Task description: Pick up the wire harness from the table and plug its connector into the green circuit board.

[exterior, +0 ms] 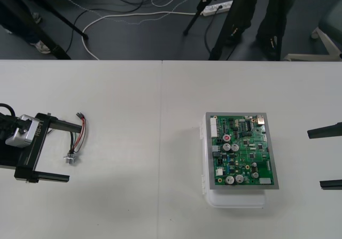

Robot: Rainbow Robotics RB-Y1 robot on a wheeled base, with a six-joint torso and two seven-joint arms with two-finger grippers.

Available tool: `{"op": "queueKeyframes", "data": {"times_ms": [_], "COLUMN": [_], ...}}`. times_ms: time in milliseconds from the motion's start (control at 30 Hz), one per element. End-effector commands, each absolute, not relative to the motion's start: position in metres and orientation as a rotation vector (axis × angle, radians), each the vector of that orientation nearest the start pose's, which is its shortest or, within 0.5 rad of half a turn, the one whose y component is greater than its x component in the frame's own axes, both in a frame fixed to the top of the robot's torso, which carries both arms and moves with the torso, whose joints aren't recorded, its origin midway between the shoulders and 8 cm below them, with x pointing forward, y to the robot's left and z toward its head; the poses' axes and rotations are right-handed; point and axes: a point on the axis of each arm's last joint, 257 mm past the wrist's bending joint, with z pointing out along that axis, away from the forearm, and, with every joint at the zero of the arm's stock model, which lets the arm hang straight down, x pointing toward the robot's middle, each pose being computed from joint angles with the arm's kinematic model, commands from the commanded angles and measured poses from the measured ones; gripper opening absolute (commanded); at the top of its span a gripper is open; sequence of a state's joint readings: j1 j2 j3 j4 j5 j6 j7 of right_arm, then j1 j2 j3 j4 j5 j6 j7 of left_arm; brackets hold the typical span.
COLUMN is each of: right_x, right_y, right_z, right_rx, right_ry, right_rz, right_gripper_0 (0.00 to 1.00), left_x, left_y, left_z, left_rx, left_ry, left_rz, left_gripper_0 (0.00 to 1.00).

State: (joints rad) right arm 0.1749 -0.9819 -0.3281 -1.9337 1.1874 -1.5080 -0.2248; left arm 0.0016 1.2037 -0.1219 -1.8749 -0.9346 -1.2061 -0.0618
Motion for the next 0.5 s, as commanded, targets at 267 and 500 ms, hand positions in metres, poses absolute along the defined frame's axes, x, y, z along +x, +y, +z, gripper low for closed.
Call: {"op": "queueKeyframes", "data": {"times_ms": [267, 500], "right_x": [0.2881, 0.2881], "right_y": [-0.2519, -0.2519], "right_z": [-0.1513, -0.1513], "right_rx": [-1.585, -1.585], "right_ry": [1.578, 1.578], "right_rz": [0.644, 0.644], "right_gripper_0": [1.0, 1.0], "left_x": [0.3052, 0.3052], "left_y": [0.2013, 0.2013], "left_z": [-0.154, -0.154], "left_rx": [1.629, 1.629], "left_ry": [1.435, 1.435], "left_rz": [-0.721, -0.721], "left_gripper_0": [1.0, 1.0]}}
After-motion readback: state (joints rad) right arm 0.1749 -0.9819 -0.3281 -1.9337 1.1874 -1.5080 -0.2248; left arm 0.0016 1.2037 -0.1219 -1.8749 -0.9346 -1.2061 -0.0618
